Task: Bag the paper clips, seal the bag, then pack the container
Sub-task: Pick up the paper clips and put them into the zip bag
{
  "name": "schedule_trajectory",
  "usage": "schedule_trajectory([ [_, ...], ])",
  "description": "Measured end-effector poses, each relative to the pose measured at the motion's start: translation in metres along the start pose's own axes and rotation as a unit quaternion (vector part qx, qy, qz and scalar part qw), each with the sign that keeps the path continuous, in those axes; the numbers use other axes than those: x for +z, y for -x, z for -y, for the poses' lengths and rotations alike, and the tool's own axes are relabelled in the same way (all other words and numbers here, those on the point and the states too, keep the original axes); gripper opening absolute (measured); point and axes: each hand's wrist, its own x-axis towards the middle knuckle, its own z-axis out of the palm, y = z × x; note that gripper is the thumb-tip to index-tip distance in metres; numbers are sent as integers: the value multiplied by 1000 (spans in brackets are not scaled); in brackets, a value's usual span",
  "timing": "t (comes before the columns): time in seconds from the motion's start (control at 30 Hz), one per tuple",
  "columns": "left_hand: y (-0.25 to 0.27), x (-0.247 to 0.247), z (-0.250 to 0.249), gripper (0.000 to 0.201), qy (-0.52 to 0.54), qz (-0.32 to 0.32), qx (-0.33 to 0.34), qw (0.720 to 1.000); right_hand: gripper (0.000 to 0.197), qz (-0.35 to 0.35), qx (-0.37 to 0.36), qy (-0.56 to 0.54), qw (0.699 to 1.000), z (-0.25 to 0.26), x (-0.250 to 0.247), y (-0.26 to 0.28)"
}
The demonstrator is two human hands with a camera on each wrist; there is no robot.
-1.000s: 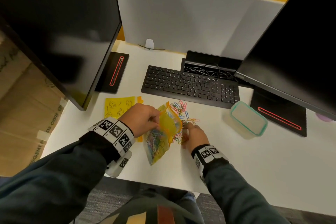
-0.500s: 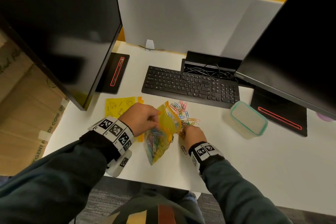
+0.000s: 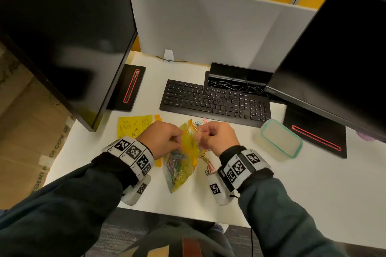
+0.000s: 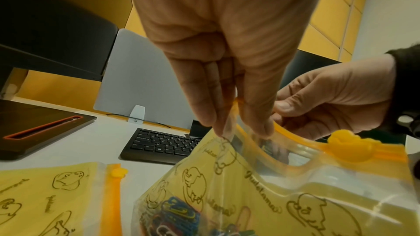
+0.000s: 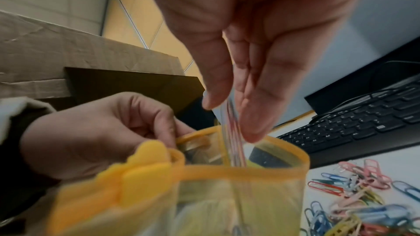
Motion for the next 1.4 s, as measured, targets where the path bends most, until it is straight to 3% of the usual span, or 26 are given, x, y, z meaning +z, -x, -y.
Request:
schedule_trajectory([
  [0.13,0,-1,3,4,4,7,-6,1000,13,-33,52,-31,998,-13,-15,-17],
  [0.2,1,-1,4,3,3,5,-9,1000,16,-47,68,68,994,-31,-21,-32],
  [0.3,3,0,4,3,7,5,-9,1000,56,75,43,280,956,-54,-16,-38],
  [0.4,4,0,6,4,13,6,-9,1000,70,151,14,358,921,-65,-7,-37],
  [0.63,2,3,7,7,22,6,-13,1000,32,97,-34,371,923,-70,9,-34],
  [0.87,3,4,10,7,33,0,-12,999,24,88,-29,402,911,-68,18,-32],
  [1.1,7,4,12,9,37,3,-13,999,13,5,76,239,968,-69,5,-23],
  [1.13,6,4,12,9,35,4,-11,999,9,-15,94,193,977,-71,2,-22],
  [1.23,6,4,10,7,29,4,-6,1000,22,-63,135,-20,989,-63,-11,-12],
  [1.3,4,5,9,5,20,4,-5,1000,22,-47,104,-150,982,-45,-20,-4],
  [1.4,2,5,7,3,15,9,3,1000,17,34,48,-194,979,-12,-24,3],
])
